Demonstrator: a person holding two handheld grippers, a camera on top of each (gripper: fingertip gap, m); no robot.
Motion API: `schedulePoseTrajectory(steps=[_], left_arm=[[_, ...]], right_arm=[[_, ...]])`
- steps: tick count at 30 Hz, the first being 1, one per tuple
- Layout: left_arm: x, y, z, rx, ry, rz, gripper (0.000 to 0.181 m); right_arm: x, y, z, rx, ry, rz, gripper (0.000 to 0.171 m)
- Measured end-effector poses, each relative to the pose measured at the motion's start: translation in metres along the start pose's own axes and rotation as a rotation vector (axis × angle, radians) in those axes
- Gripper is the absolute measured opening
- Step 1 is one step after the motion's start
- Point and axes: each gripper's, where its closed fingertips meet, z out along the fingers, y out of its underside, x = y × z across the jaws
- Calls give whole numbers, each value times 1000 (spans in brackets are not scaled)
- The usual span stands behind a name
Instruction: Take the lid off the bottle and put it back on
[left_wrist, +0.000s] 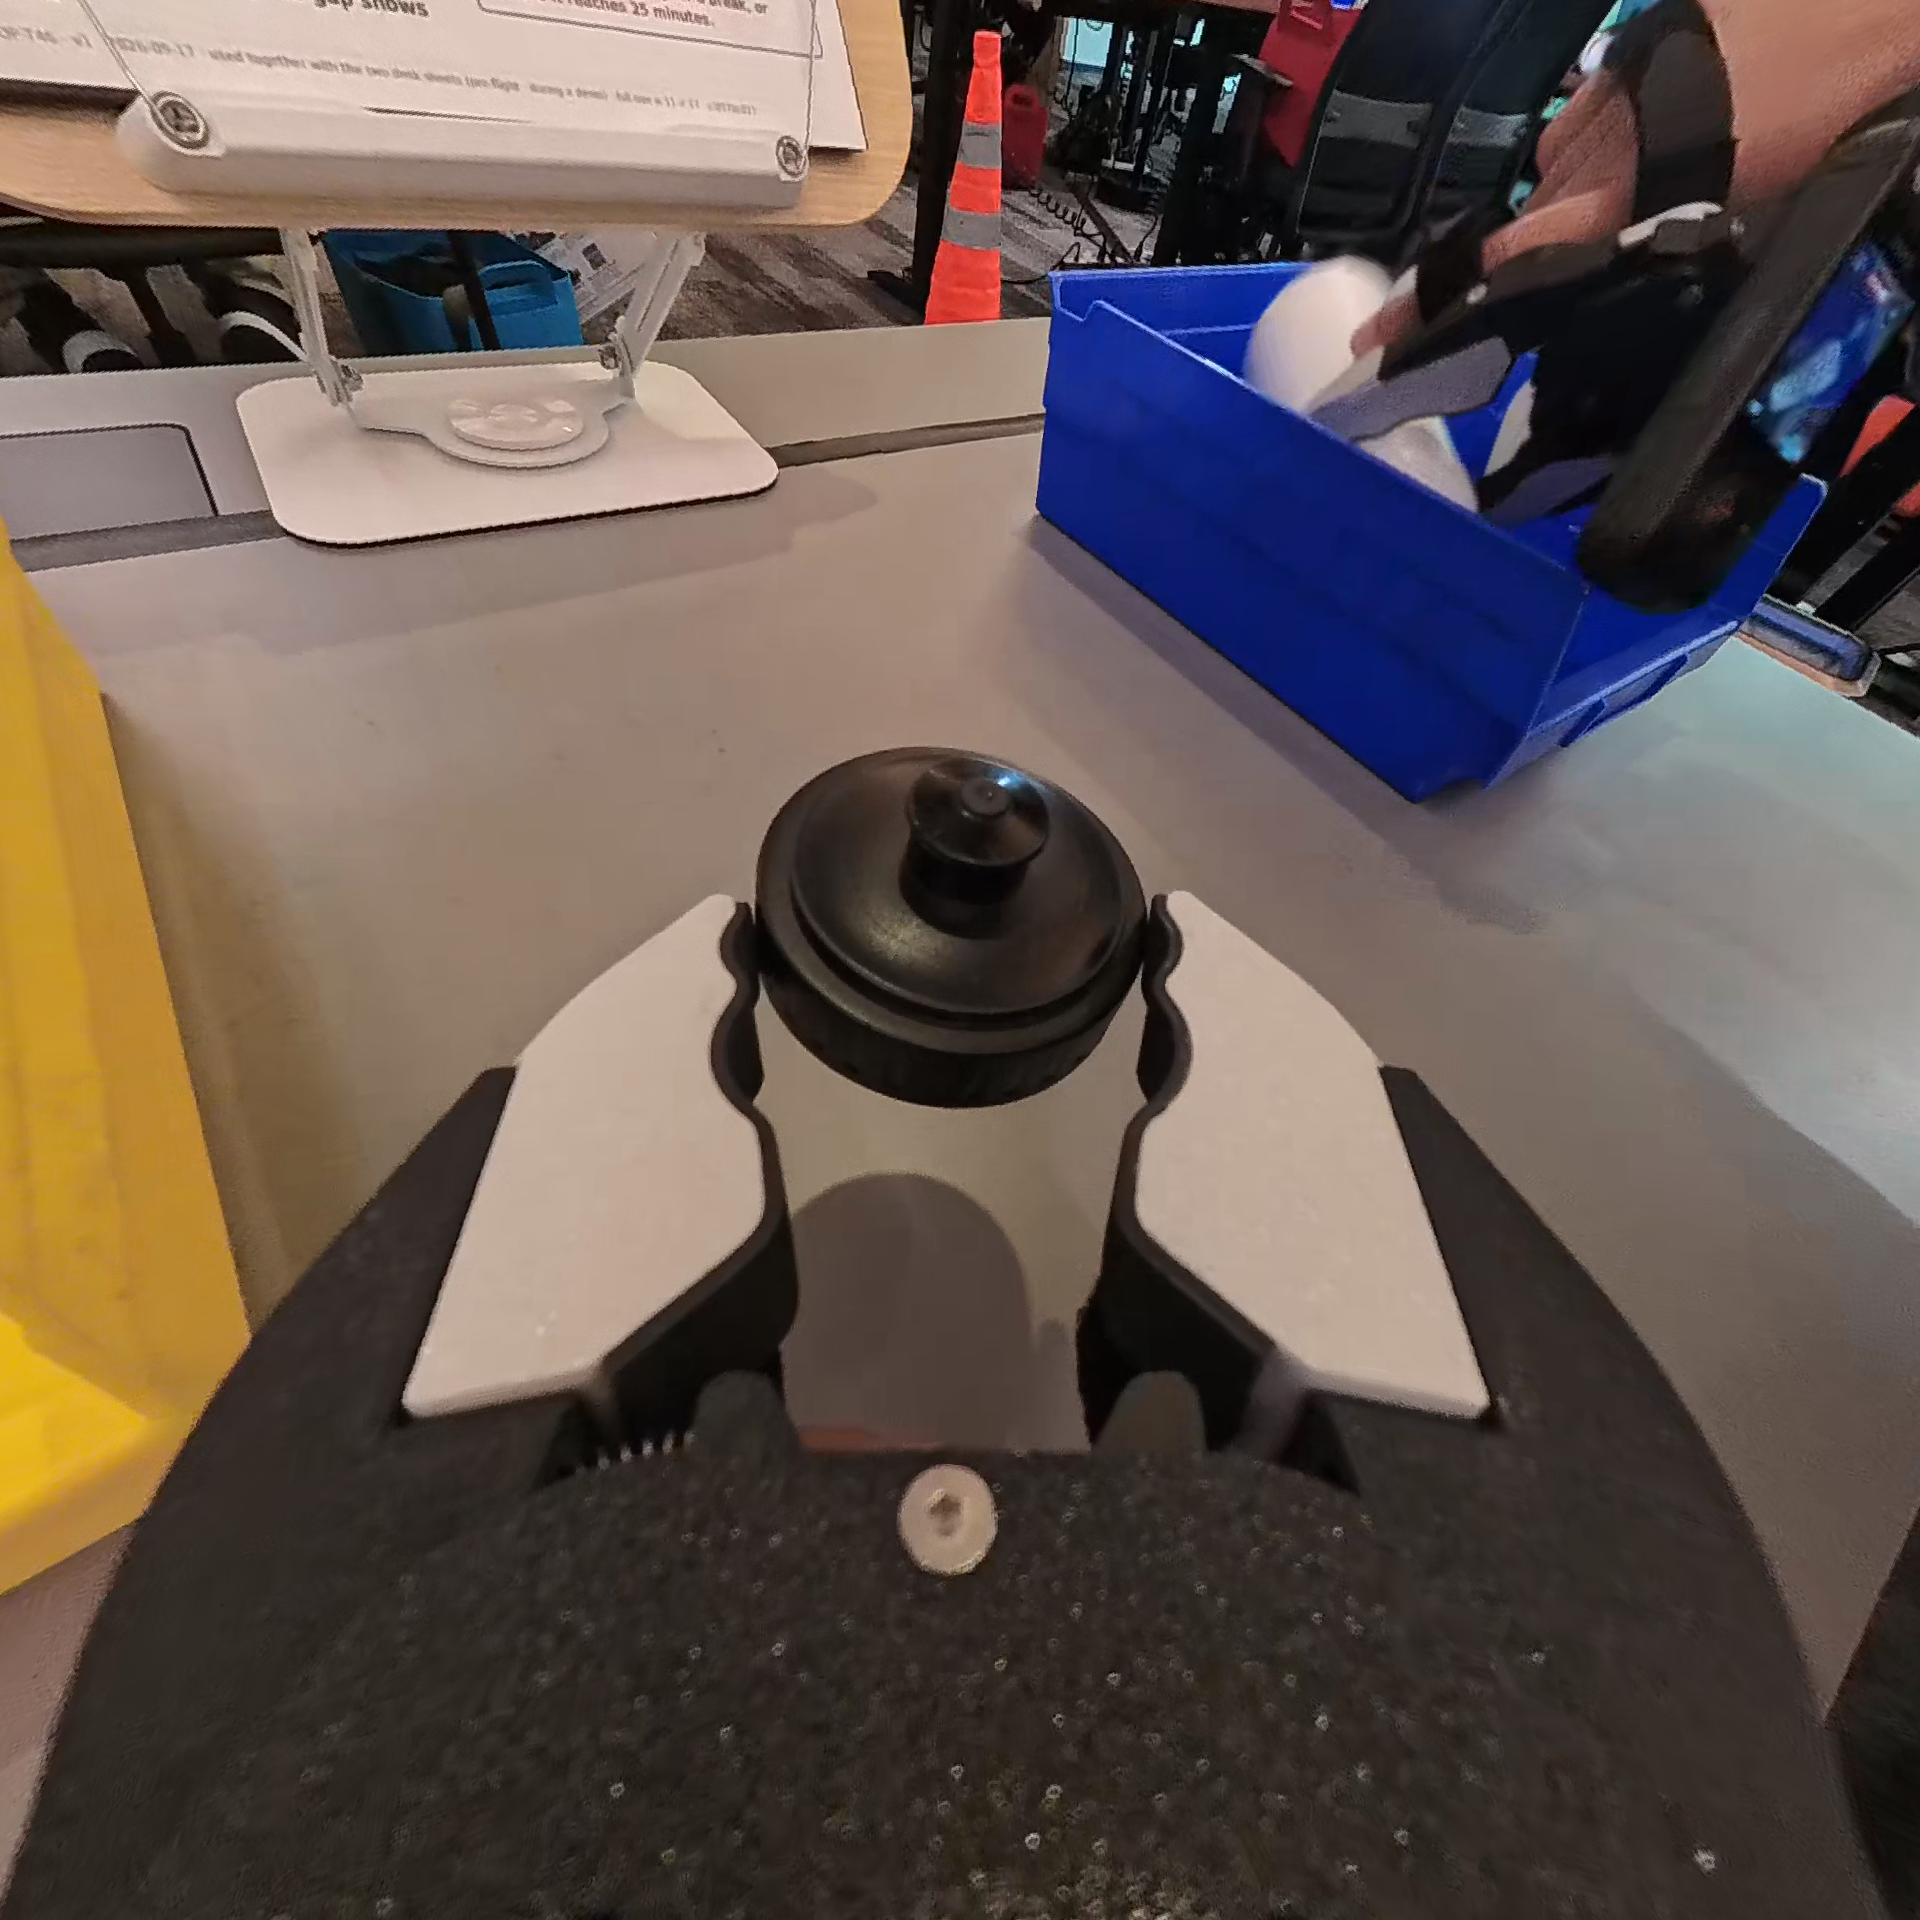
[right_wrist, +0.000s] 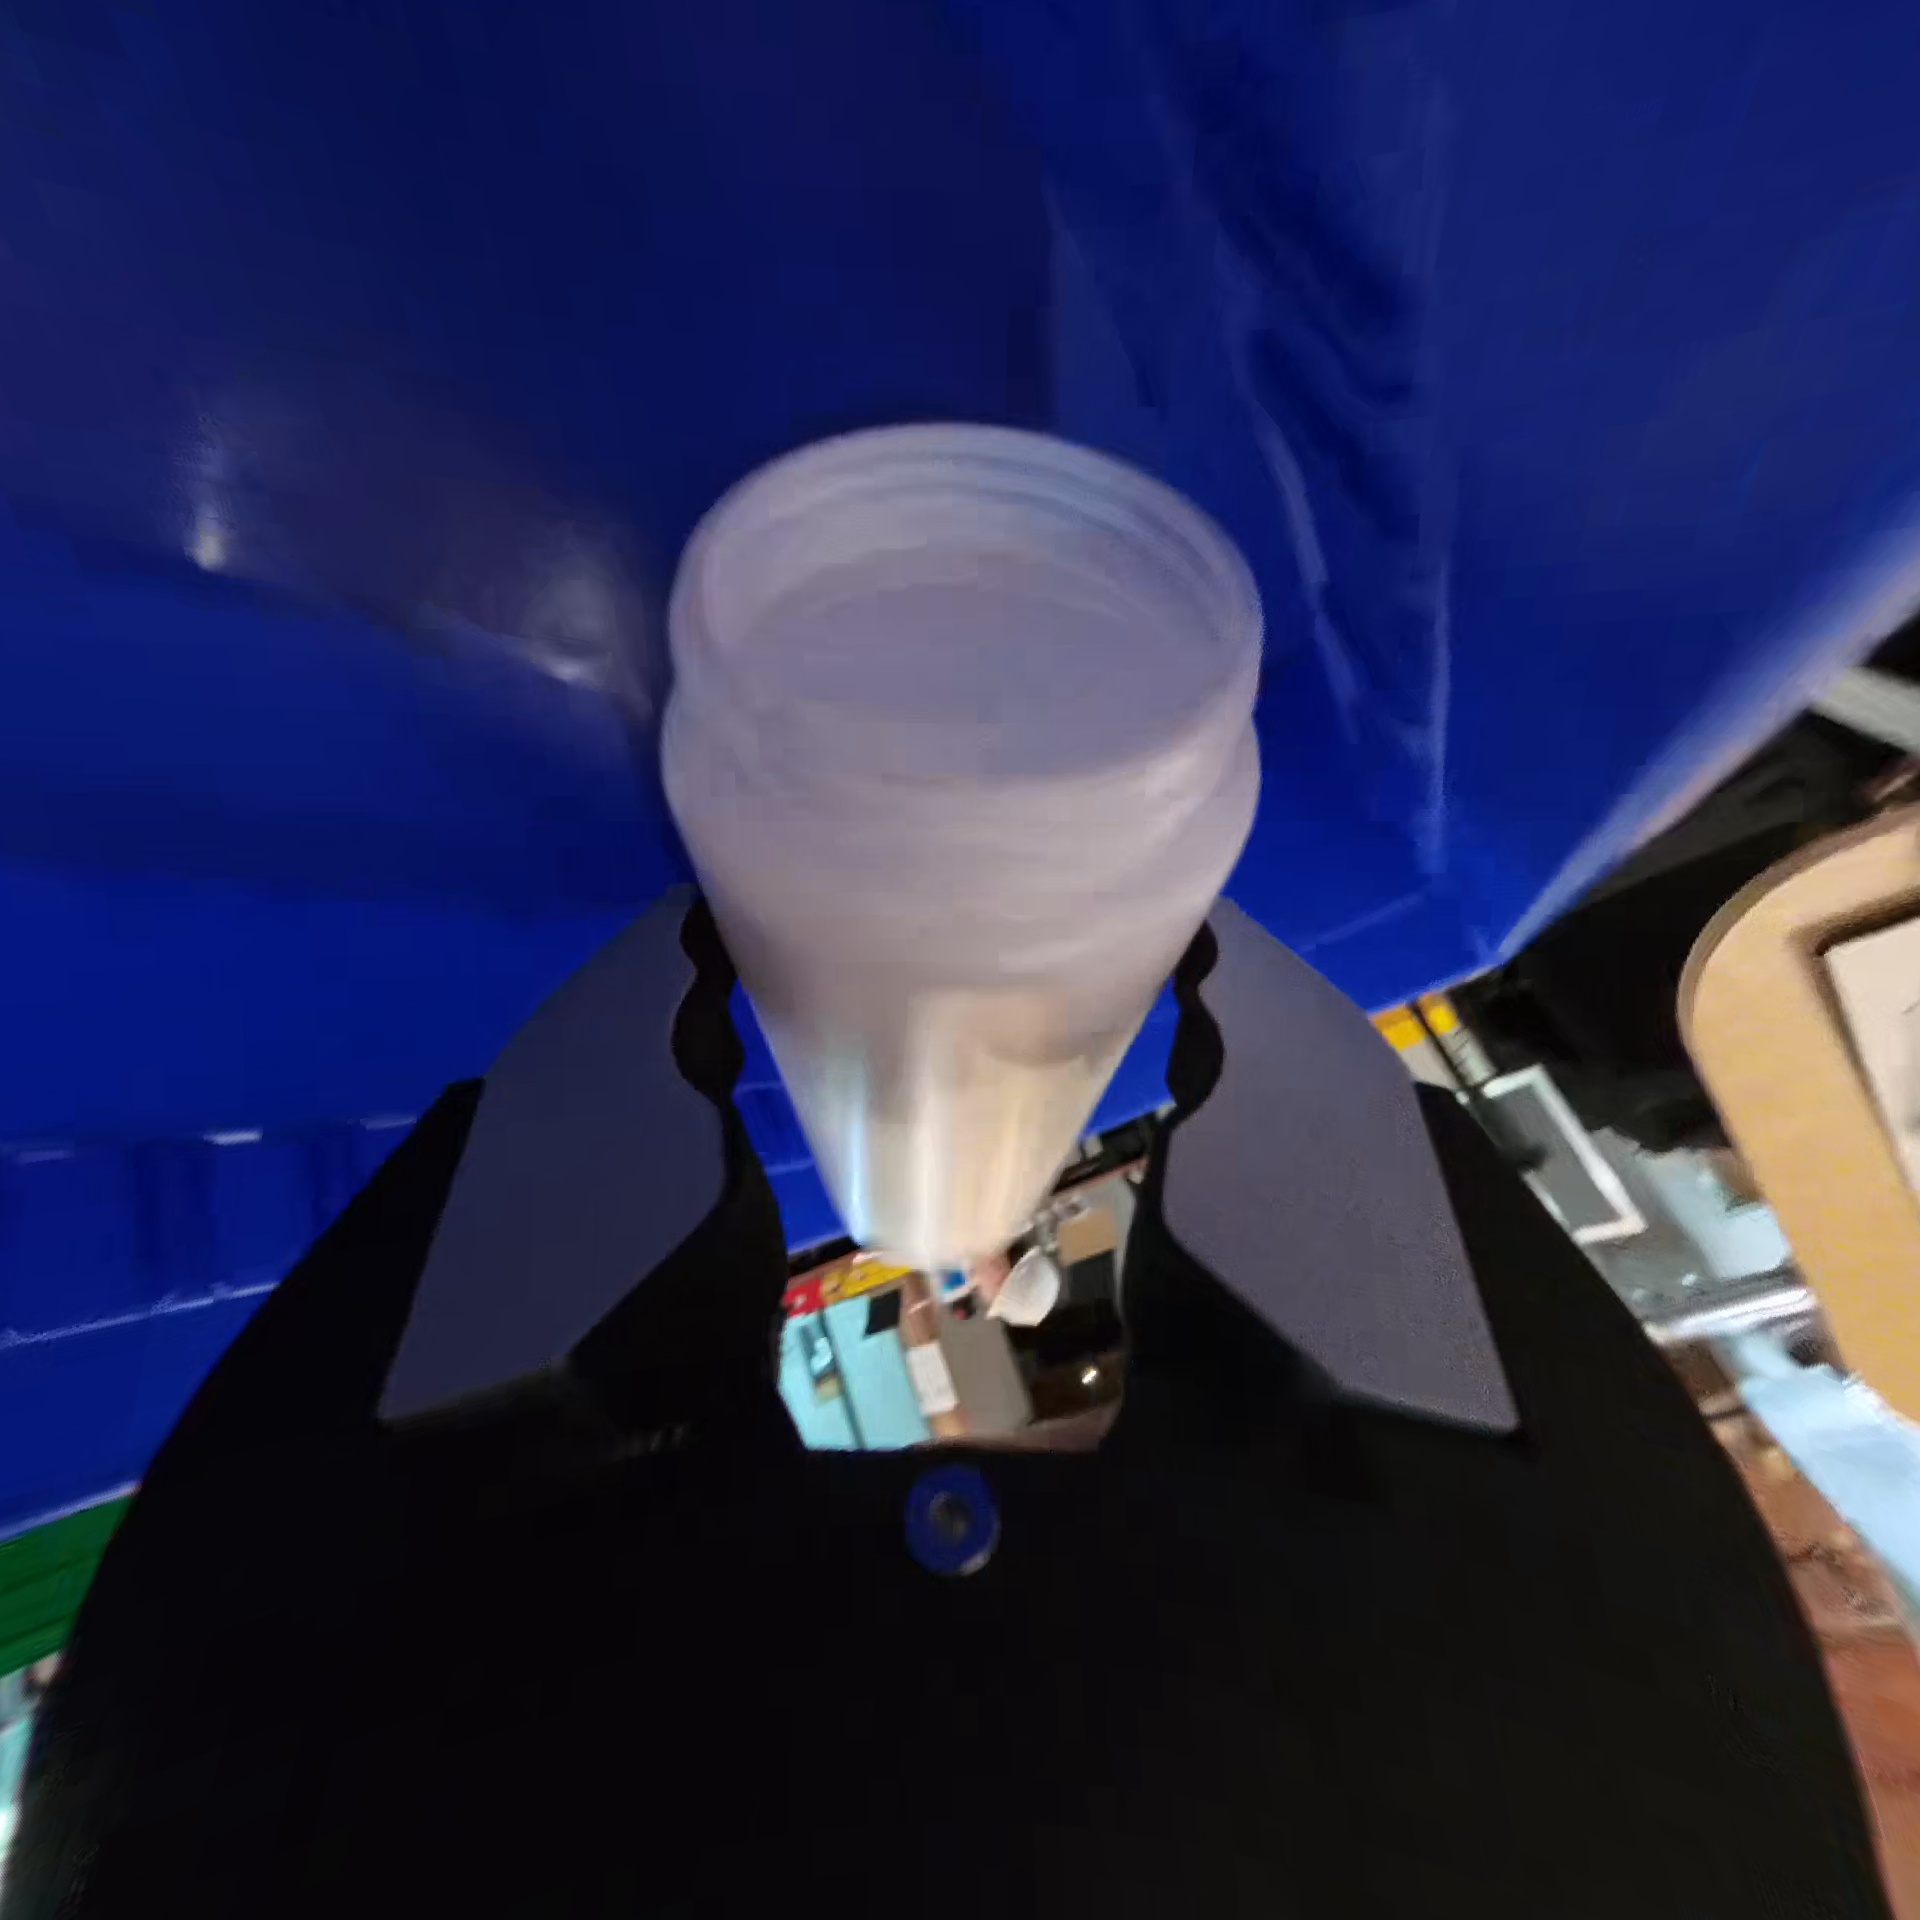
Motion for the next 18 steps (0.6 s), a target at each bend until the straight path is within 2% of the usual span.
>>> schedulePoseTrajectory(steps=[4, 8, 11, 15, 16, 18], left_arm=[[3, 1, 2, -9, 8, 1, 70], [5, 1, 2, -8, 9, 6, 70], [3, 1, 2, -7, 6, 9, 70], [0, -2, 1, 8, -1, 13, 70], [0, -3, 0, 14, -2, 13, 70], [-1, -5, -1, 23, -1, 14, 70]], right_arm=[[-13, -21, 0, 80, 95, -160, 82], [-15, -23, 6, 90, 114, -77, 84], [-6, -21, -3, 95, 165, 15, 83], [16, -8, -43, 72, 311, 70, 85], [28, 4, -59, 44, 377, 130, 84], [57, 33, -98, 15, 545, 385, 73]])
